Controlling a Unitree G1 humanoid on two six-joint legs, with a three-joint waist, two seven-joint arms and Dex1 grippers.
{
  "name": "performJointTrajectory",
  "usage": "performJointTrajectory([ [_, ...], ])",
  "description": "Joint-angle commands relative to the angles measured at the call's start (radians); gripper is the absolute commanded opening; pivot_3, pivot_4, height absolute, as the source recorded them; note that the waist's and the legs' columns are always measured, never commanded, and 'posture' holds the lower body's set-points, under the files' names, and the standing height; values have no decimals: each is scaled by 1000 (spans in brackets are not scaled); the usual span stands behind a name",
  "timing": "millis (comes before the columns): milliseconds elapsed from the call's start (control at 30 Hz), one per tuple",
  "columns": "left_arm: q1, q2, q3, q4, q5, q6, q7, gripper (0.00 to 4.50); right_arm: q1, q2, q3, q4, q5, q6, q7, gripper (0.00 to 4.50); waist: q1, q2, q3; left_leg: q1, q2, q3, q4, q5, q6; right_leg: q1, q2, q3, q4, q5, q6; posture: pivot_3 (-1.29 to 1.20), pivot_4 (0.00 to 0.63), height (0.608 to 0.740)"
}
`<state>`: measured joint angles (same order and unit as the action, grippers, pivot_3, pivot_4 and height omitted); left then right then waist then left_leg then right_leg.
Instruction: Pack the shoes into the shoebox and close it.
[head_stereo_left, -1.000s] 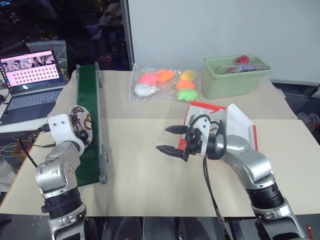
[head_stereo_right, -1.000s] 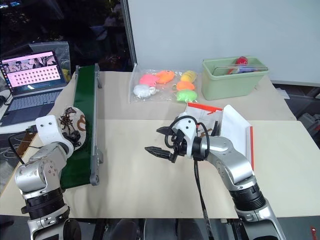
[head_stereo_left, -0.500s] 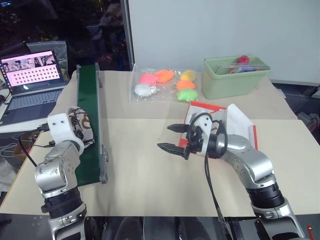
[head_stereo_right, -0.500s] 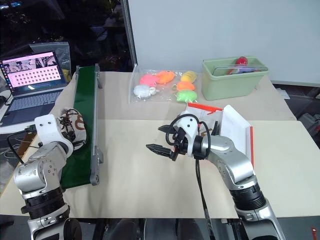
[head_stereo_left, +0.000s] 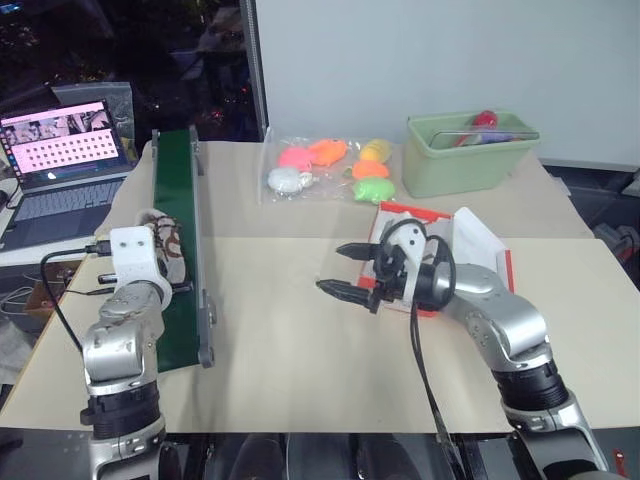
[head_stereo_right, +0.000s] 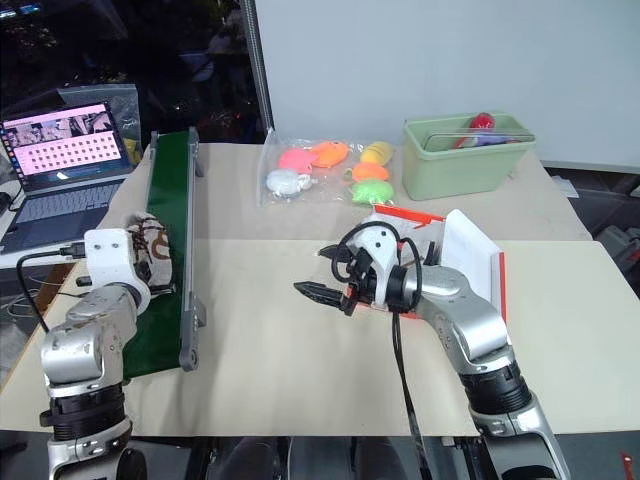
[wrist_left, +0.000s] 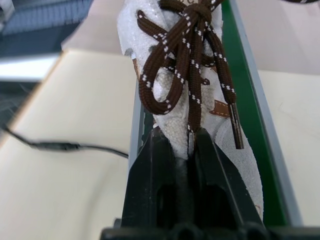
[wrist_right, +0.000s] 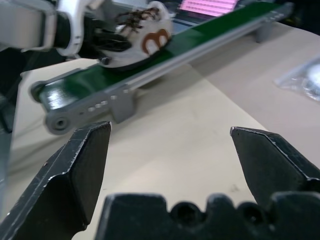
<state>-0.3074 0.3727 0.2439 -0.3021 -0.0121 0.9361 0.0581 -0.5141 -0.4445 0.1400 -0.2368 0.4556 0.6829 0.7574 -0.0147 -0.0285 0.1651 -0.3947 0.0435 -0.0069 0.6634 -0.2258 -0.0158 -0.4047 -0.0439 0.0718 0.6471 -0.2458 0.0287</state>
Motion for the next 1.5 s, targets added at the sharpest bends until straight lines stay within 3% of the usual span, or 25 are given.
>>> performJointTrajectory([
  [33,-12,69,-106,-74,145,-226,44,12,-53,36,-58,30,28,53,-61,4500,0,-3,2,-1,0,0,0,0,0,-1,0,0,0,0,0,0,150,729],
  [167,5,94,-188,-96,242,-376,65,12,-101,102,-125,82,65,110,-135,4500,0,-4,2,-18,0,0,-1,0,-1,-18,-1,1,0,1,-1,0,150,729],
  [300,-16,-20,-194,-127,90,-477,-38,12,-179,221,-281,163,191,248,-280,4500,2,-4,2,-25,1,1,-2,0,-1,-23,-3,0,1,1,-1,0,150,729],
  [367,-35,-146,-160,-150,-115,-411,-122,12,-210,273,-351,192,268,313,-333,4500,2,-4,2,-26,1,0,-2,0,-1,-24,-3,-1,1,2,-1,0,150,729],
  [467,-69,-337,-52,-218,-549,-229,-182,12,-259,345,-459,239,388,398,-415,4500,3,-4,2,-27,2,0,-1,0,-1,-23,-3,-2,1,3,0,0,150,729],
  [567,-113,-385,27,-239,-799,-120,-157,12,-283,359,-495,261,434,442,-460,4500,-1,-4,2,-28,1,0,0,0,-1,-23,-3,-2,1,4,1,0,150,729],
  [633,-130,-365,55,-235,-881,-75,-136,12,-290,362,-510,271,464,464,-486,4500,-10,-4,2,-28,1,0,1,0,-1,-23,-2,-2,1,4,1,0,150,729],
  [800,-129,-283,21,-245,-906,-44,-138,12,-294,363,-515,262,512,490,-527,4500,-31,-3,2,-24,1,0,1,1,-1,-21,0,-1,0,3,1,0,150,729],
  [1167,-129,-235,-38,-233,-919,-56,-129,12,-307,362,-466,237,522,491,-584,4500,-29,-3,2,-24,1,0,1,1,-1,-21,0,-1,-1,3,1,0,150,729],
  [1300,-134,-224,-47,-228,-918,-62,-129,0,-302,359,-455,234,518,486,-594,3591,-29,-3,2,-24,1,0,1,1,-1,-21,0,-1,-1,3,1,0,150,729],
  [1500,-138,-216,-51,-220,-919,-68,-127,0,-303,366,-455,231,539,486,-607,1531,-28,-3,2,-25,1,0,1,1,-1,-21,0,-1,-1,3,1,0,150,729],
])
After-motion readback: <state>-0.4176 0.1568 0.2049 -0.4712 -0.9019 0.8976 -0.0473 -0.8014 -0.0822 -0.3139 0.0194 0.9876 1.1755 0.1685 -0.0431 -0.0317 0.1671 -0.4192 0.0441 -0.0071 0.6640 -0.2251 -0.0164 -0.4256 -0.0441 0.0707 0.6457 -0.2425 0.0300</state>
